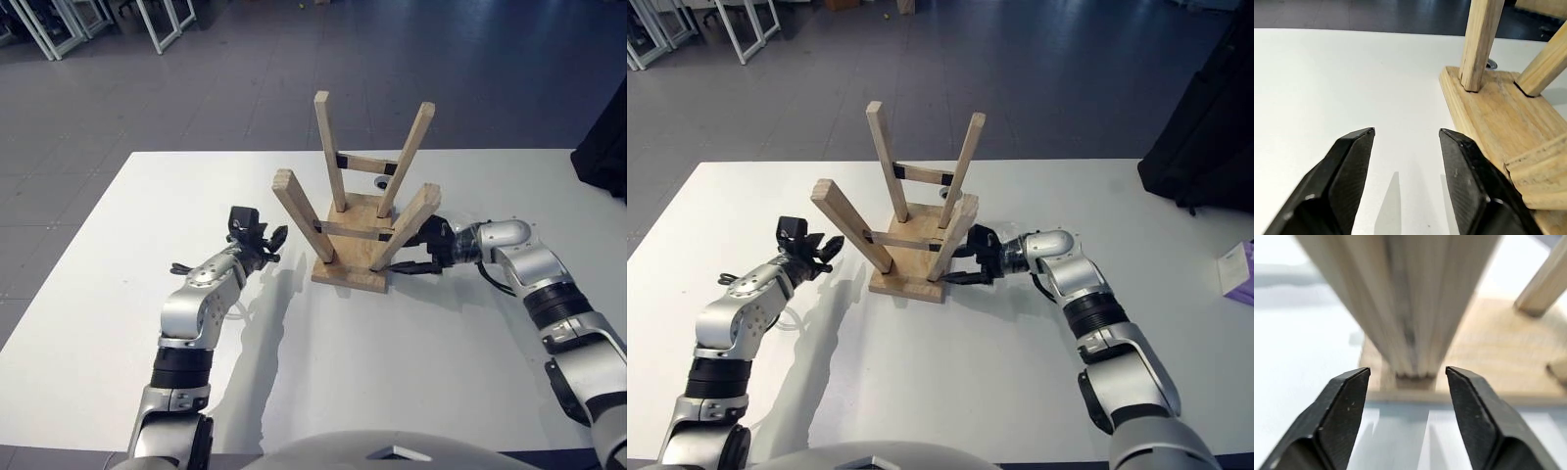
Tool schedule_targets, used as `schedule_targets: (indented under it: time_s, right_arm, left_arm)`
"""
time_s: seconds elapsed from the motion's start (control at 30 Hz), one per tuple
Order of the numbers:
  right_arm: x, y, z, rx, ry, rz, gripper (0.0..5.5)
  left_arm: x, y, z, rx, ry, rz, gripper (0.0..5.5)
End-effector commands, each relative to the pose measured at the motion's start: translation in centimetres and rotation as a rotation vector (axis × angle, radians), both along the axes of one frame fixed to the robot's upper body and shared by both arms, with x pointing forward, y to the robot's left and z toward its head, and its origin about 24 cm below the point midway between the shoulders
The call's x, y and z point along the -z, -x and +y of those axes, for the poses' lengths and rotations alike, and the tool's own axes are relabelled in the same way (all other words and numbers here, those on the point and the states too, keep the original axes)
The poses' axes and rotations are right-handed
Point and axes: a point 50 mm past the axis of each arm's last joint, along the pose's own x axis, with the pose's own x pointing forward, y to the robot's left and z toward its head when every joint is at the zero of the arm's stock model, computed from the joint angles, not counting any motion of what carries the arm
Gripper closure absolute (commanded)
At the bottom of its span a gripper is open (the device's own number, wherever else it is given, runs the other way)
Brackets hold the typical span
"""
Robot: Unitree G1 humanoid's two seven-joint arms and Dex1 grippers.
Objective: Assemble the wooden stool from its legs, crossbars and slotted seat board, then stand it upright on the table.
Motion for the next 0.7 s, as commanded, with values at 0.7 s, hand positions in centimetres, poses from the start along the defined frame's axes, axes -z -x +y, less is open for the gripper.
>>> schedule_targets:
  time_s: [0.7]
  right_arm:
    - [-18.6,3.8,4.4,0.82,-0.872,-0.113,2.45]
  left_arm:
    - [5.9,3.4,-1.2,-0.029,-0.117,0.176,3.08]
